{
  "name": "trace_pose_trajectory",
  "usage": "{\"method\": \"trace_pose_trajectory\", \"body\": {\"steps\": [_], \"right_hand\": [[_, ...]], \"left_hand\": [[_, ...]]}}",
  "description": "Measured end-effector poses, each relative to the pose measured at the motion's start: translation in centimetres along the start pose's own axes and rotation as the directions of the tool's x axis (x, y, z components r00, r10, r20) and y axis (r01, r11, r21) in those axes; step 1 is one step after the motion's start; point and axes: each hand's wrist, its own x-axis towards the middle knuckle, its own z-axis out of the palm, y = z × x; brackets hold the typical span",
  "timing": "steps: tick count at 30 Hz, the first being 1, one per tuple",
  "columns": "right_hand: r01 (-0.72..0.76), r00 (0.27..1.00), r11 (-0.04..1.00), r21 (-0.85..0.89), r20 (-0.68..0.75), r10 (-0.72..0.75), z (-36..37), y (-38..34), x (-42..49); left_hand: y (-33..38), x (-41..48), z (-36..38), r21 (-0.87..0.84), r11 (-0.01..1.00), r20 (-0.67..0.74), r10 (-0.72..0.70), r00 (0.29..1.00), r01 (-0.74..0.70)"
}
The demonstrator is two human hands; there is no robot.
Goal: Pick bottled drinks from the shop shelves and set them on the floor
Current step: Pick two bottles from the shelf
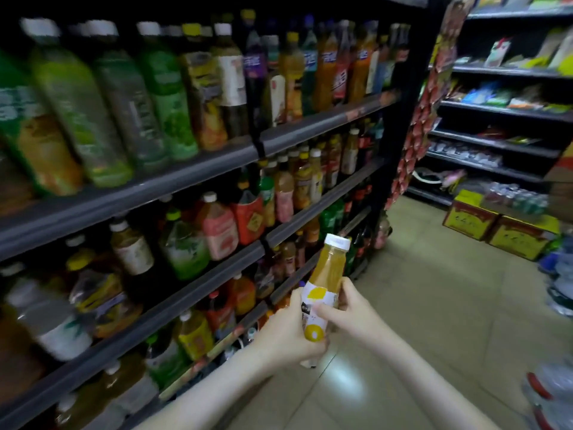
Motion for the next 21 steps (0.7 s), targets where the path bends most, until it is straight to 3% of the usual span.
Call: {"method": "trace_pose_trajectory", "body": {"steps": [6,12,16,21], "right_hand": [[-0.062,0.996,0.998,-0.030,0.057,0.064,-13.6,1.9,10.0],[-0.029,0.997,0.989,-0.145,0.073,0.040,-24.6,2.7,21.8],[0.065,0.995,0.954,-0.292,0.086,-0.042,-28.6,1.6,30.1],[0.147,0.980,0.926,-0.347,0.177,-0.089,-29.9,1.0,39.4]], "left_hand": [[4.5,15.0,3.9,0.094,0.995,0.083,0.012,0.997,-0.019],[9.3,28.1,6.7,0.042,0.998,-0.032,-0.042,0.999,0.043],[9.3,34.0,5.9,0.115,0.990,-0.225,-0.053,0.973,0.081],[6.6,40.5,3.0,0.163,0.954,-0.586,-0.111,0.803,0.252]]}}
